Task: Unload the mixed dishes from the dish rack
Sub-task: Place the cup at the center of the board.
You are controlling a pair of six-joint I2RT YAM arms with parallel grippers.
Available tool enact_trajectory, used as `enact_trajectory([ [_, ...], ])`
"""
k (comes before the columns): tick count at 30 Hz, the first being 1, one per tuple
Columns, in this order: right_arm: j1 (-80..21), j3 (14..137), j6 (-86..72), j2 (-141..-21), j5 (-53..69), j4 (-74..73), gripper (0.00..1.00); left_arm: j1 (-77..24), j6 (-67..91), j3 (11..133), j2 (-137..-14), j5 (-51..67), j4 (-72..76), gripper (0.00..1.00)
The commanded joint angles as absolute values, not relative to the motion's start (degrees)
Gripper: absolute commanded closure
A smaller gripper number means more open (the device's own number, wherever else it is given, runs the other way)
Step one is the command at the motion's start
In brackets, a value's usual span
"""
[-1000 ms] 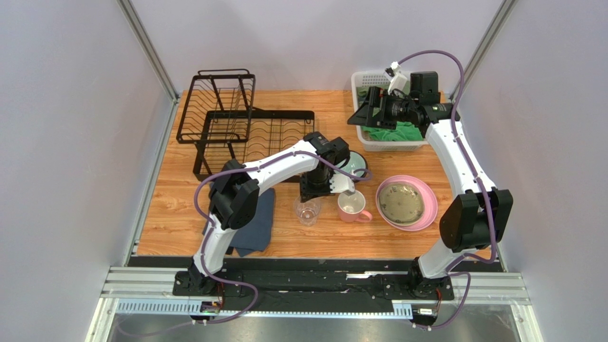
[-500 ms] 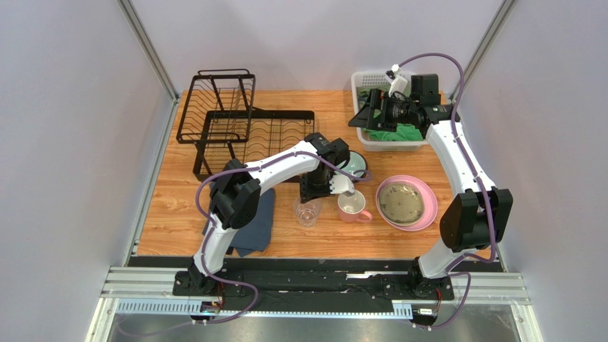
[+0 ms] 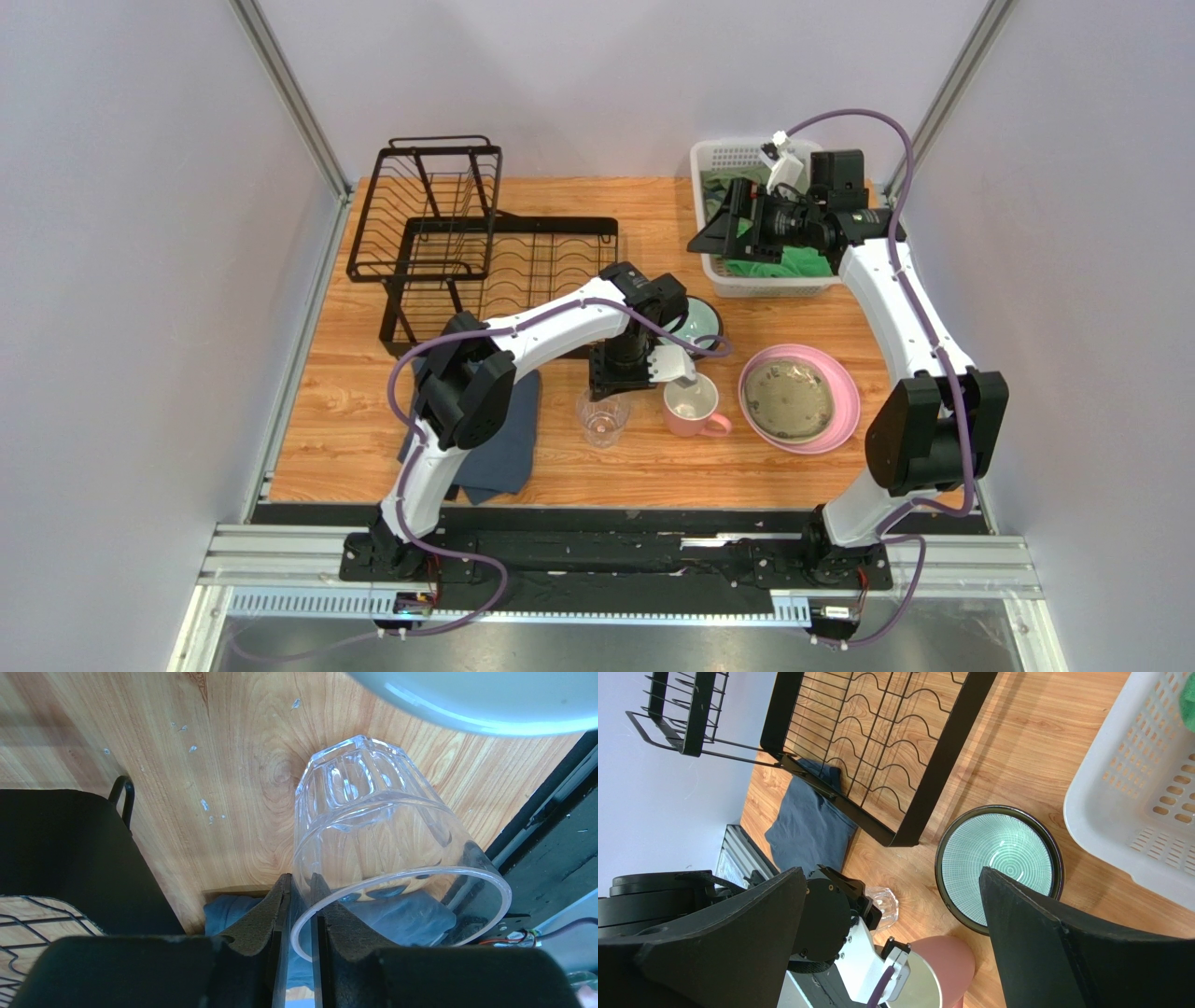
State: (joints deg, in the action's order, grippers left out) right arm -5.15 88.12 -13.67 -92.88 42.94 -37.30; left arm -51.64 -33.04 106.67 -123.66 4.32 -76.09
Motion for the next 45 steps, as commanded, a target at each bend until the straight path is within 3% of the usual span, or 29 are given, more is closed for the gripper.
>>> enact_trajectory([
  [1,-4.83,87.98,-13.27,-90.44,43.95,-36.12,0.02,-51.94,-31.91,108.81,-123.22,3.08,-77.52,0.75],
  [16,-4.75,87.63,-12.92,-89.74,43.07,-36.21,0.02,-51.94,-32.08,111.18,-118.31,0.18,-77.08,0.55],
  [21,-4.83,87.80,-11.60,-88.33,39.30,-36.91,0.01,-51.68,-32.17,111.44,-113.65,0.09,-75.68,0.43],
  [25,-4.75,88.15,-10.72,-86.84,37.01,-37.97,0.01,-50.63,-31.99,111.53,-109.78,0.09,-74.36,0.22],
  [28,-4.75,88.33,-9.50,-85.26,34.72,-38.85,0.01,-49.49,-31.82,111.10,-106.18,0.17,-73.22,0.13],
  [36,-4.83,84.91,-3.52,-76.74,14.53,-39.21,0.00,-43.07,-28.22,102.93,-87.73,-3.60,-59.60,0.06],
  [45,-4.83,79.81,2.02,-68.30,3.96,-36.39,0.00,-33.15,-25.40,91.60,-70.77,-10.71,-44.05,0.03],
])
